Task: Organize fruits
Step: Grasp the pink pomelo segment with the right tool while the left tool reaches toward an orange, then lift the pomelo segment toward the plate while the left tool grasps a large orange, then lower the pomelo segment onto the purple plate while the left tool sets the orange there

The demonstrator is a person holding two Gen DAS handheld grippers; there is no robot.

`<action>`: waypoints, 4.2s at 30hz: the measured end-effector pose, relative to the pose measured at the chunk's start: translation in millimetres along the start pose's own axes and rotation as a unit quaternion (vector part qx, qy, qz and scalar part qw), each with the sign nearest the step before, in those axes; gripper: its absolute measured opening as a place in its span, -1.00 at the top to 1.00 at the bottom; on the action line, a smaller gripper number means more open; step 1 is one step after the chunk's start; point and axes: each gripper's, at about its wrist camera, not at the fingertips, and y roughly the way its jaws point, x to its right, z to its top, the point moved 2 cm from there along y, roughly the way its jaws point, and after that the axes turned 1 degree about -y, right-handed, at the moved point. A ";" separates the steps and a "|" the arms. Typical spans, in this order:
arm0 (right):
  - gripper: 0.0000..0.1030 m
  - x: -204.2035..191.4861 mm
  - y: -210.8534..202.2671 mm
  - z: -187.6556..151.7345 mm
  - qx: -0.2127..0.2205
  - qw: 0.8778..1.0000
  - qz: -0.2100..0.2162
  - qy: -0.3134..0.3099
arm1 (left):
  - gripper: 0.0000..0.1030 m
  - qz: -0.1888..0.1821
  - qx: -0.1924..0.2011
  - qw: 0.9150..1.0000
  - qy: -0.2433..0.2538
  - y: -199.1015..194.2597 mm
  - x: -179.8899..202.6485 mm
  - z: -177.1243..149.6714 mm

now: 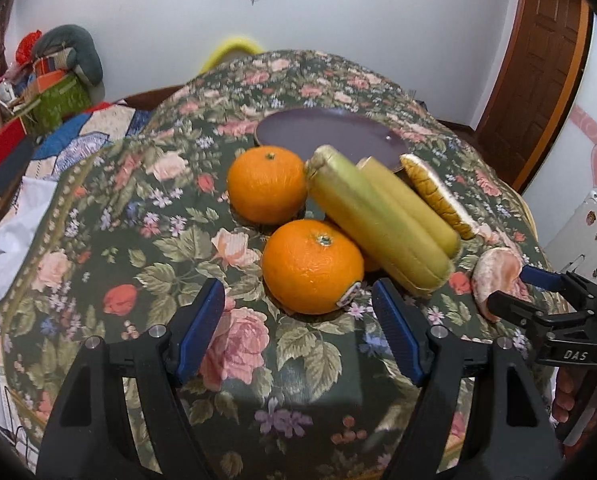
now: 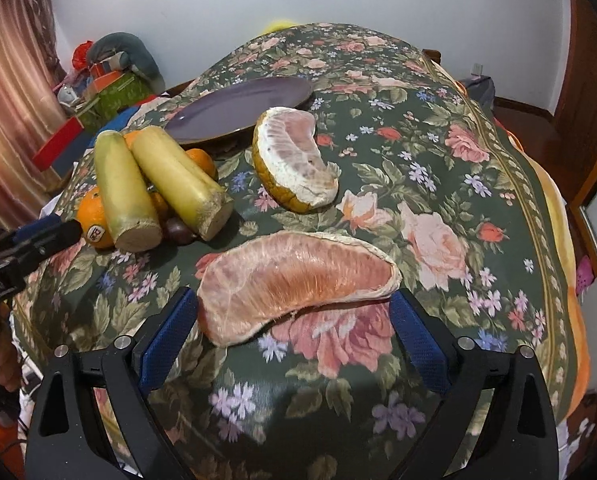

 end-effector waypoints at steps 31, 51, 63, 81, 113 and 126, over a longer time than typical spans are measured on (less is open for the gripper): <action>0.17 5.0 4.9 11.7 0.012 0.999 -0.009 -0.036 | -0.24 0.004 -0.017 1.000 -0.006 27.0 1.2 5.4; 0.18 3.2 -43.8 43.4 0.094 0.995 -0.008 -0.041 | -0.24 0.023 0.043 0.999 -0.021 -35.6 -13.4 25.1; 0.18 -1.9 -47.7 87.0 0.147 0.987 -0.016 -0.060 | -0.24 0.008 0.086 0.996 -0.013 -37.1 3.6 79.4; 0.49 -7.2 10.8 131.6 0.117 0.988 0.000 -0.100 | -0.24 0.000 0.070 0.997 -0.016 21.3 1.5 128.6; 0.16 56.1 100.6 131.5 -0.033 0.996 -0.001 -0.078 | -0.24 0.004 0.037 0.999 -0.006 55.5 1.4 128.5; 0.21 47.3 79.3 149.9 0.014 0.996 0.003 -0.085 | -0.24 0.007 0.006 1.000 0.010 79.5 2.9 147.3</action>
